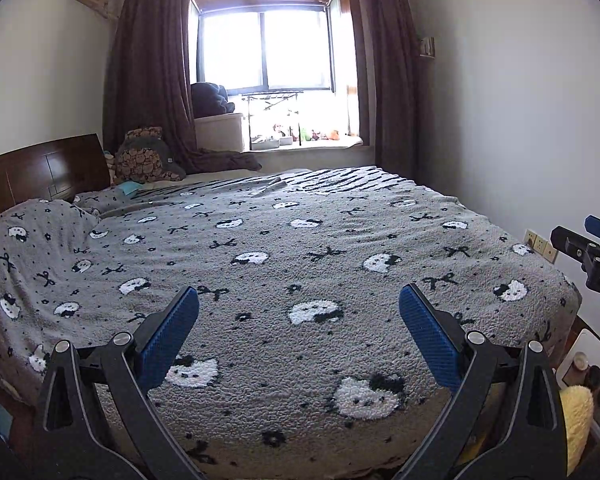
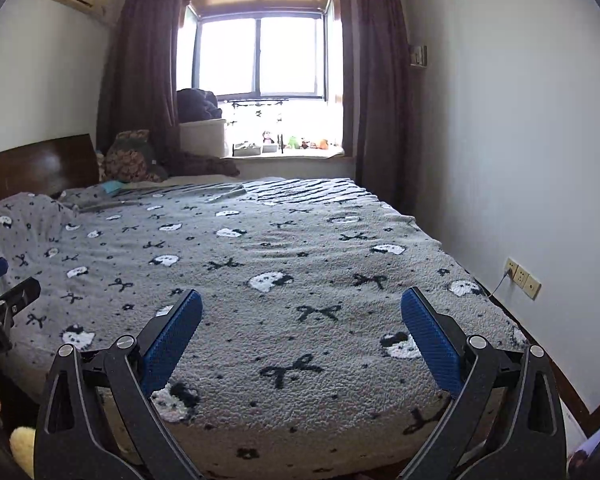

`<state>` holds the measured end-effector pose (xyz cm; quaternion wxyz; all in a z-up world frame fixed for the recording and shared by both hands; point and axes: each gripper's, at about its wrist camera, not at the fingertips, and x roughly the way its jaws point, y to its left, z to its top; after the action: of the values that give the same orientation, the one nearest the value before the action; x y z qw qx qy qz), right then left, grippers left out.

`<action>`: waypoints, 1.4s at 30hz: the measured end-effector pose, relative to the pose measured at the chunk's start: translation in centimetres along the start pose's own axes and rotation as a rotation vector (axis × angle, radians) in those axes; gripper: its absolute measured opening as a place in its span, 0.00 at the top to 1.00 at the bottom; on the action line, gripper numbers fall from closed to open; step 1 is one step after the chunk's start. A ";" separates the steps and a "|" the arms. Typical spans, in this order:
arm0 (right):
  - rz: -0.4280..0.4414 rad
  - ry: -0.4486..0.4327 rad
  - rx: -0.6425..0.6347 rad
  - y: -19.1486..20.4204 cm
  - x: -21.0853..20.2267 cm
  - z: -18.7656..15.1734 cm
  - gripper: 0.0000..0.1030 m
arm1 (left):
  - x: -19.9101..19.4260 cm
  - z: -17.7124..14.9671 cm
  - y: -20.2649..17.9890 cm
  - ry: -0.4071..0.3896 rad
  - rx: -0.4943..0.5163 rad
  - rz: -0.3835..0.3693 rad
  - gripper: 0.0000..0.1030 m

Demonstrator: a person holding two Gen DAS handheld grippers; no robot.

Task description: Collect trash

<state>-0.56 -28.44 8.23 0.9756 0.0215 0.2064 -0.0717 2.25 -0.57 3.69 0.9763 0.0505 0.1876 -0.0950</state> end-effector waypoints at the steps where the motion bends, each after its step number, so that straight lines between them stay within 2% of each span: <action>1: 0.000 -0.001 -0.003 0.0 0.0 0.0 0.03 | 0.0 0.0 0.0 0.000 0.001 -0.001 0.08; 42: 0.017 -0.008 -0.020 0.6 0.0 0.4 0.03 | -0.8 0.4 0.0 -0.010 0.004 0.001 0.08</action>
<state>-0.34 -27.90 8.62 0.9772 0.0135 0.2029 -0.0613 1.69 -0.46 4.40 0.9772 0.0521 0.1825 -0.0950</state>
